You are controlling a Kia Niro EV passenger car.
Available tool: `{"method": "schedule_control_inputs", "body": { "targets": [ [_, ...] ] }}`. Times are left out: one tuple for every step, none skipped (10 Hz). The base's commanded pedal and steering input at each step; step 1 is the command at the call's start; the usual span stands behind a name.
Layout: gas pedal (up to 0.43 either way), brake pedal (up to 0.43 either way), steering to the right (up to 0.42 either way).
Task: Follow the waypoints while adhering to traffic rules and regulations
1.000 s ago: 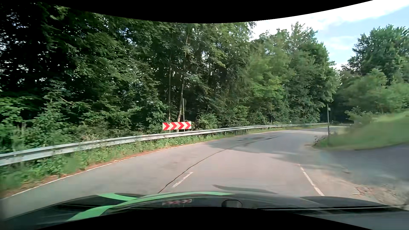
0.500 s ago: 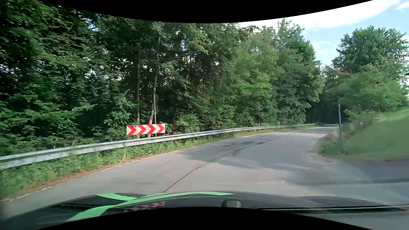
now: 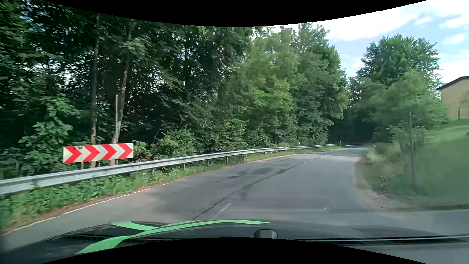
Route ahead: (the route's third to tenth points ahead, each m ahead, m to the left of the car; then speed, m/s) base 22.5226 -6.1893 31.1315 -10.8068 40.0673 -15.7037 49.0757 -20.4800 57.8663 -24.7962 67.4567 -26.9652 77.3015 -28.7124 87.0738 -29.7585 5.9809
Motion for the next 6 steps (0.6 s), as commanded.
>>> {"method": "schedule_control_inputs", "body": {
  "targets": [
    [0.079,0.0,0.187],
    [0.087,0.0,0.192],
    [0.087,0.0,0.195],
    [0.098,0.0,0.195],
    [0.13,0.0,0.195],
    [0.157,0.0,0.195]
  ]
}}
